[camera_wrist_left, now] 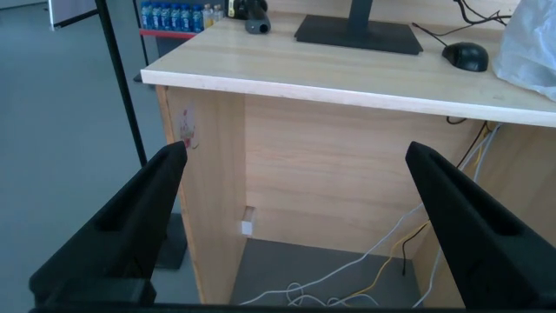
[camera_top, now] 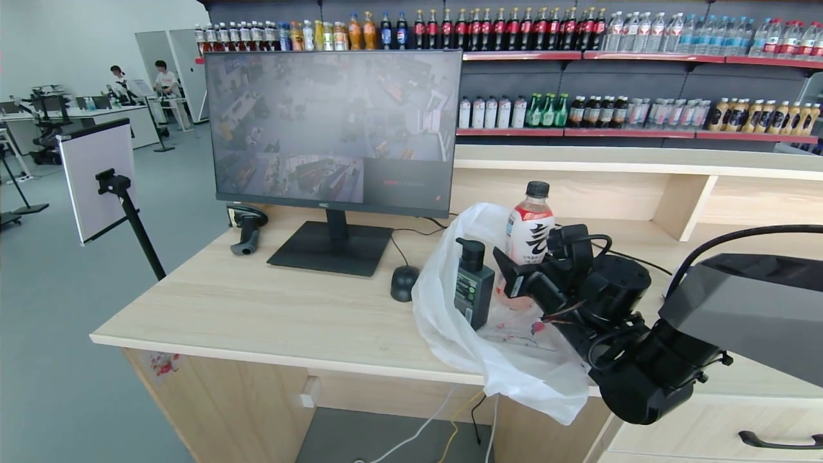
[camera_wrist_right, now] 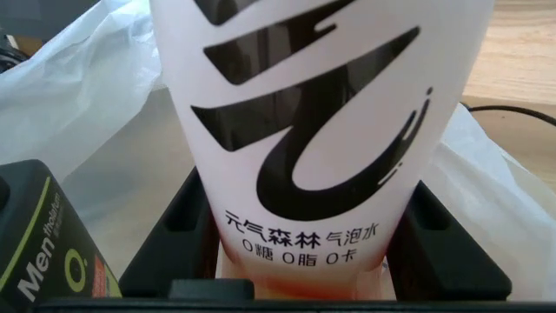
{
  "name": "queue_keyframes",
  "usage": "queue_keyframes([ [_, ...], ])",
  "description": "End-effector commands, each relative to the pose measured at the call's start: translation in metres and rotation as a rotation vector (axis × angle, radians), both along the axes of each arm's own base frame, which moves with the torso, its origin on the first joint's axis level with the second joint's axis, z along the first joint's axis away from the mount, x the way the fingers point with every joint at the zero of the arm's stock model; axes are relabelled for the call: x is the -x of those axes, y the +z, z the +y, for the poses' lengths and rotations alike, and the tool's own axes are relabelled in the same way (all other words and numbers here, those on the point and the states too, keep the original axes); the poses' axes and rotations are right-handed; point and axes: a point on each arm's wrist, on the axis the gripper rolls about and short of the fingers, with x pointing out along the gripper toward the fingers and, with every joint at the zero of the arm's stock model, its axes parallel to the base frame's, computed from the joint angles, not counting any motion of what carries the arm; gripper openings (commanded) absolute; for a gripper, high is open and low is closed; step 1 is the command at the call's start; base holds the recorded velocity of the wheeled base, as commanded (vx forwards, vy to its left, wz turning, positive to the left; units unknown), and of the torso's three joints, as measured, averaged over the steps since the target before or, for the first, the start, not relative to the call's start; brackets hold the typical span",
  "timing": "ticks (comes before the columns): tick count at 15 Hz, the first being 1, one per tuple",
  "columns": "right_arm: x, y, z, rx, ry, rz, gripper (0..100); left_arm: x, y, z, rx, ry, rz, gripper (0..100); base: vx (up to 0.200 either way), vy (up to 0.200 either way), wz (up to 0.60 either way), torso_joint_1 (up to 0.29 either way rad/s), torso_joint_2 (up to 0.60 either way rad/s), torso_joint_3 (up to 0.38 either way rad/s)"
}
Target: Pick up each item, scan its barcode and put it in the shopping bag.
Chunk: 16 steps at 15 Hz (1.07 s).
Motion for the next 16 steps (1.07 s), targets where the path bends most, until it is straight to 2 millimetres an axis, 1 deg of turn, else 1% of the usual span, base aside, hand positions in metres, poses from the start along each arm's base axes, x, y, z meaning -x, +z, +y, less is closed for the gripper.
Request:
queue_keyframes([
  [1, -0.001, -0.01, 0.0, 0.012, 0.0, 0.032, 0, 0.0, 0.0, 0.0, 0.0, 0.0, -0.001, 100, 0.0, 0.0, 0.0, 0.0, 0.0, 0.0],
  [3, 0.0, -0.011, 0.001, 0.012, 0.002, 0.034, 0, 0.0, 0.0, 0.0, 0.0, 0.0, -0.001, 100, 0.0, 0.0, 0.0, 0.0, 0.0, 0.0],
  [5, 0.001, -0.015, 0.0, 0.019, 0.002, 0.05, 0, 0.0, 0.0, 0.0, 0.0, 0.0, -0.001, 100, 0.0, 0.0, 0.0, 0.0, 0.0, 0.0],
  [10, 0.013, -0.019, -0.004, 0.037, 0.005, 0.09, 0, 0.0, 0.0, 0.0, -0.001, 0.0, -0.001, 100, 0.0, 0.0, 0.0, 0.0, 0.0, 0.0],
  [16, 0.013, -0.023, -0.004, 0.042, 0.003, 0.103, 0, 0.0, 0.0, 0.0, -0.001, 0.0, -0.001, 100, 0.0, 0.0, 0.0, 0.0, 0.0, 0.0],
])
